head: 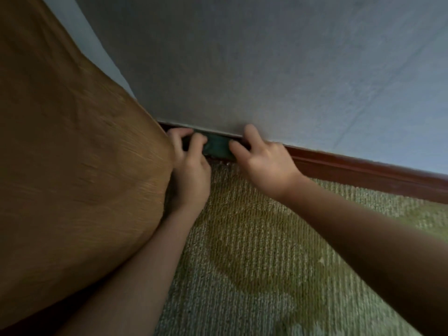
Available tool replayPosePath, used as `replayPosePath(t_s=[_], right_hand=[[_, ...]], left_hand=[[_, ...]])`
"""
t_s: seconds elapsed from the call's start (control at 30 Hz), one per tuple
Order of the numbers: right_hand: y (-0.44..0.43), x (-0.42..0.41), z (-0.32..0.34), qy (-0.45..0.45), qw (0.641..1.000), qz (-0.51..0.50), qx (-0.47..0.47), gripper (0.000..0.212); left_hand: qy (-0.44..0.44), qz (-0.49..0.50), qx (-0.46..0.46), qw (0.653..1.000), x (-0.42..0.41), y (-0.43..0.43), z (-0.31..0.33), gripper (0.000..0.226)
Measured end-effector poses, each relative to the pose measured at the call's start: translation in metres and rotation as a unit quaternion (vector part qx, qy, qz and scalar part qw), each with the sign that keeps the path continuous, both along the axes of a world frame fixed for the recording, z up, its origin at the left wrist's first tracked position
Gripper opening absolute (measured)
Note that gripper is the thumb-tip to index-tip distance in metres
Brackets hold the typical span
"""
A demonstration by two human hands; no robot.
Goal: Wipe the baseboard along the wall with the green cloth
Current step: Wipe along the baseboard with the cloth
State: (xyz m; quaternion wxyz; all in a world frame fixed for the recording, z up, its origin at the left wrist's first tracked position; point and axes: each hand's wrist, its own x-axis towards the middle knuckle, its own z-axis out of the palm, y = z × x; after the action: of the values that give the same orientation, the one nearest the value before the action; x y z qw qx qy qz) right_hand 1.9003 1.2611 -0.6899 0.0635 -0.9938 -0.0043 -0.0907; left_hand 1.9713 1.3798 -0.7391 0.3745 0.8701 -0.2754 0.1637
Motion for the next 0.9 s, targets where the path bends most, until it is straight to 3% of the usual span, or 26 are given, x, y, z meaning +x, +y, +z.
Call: replayPosePath(t_s=[0.3, 0.53, 0.73, 0.9], right_hand=[[-0.018, -0.023, -0.001, -0.008, 1.000, -0.020, -0.012, 0.023], [-0.025, -0.035, -0.005, -0.022, 0.998, -0.054, 0.007, 0.023], [-0.009, -0.017, -0.004, -0.032, 0.998, -0.034, 0.029, 0.026], [-0.028, -0.036, -0.010, -0.012, 1.000, 0.012, -0.007, 0.025]], left_hand=[[-0.056, -0.045, 0.027, 0.997, -0.018, -0.017, 0.002, 0.026], [-0.048, -0.099, 0.060, 0.992, -0.023, -0.020, 0.007, 0.025], [-0.038, -0.074, 0.063, 0.995, -0.010, -0.007, 0.013, 0.024], [-0.152, -0.178, 0.155, 0.960, -0.015, -0.019, 0.014, 0.019]])
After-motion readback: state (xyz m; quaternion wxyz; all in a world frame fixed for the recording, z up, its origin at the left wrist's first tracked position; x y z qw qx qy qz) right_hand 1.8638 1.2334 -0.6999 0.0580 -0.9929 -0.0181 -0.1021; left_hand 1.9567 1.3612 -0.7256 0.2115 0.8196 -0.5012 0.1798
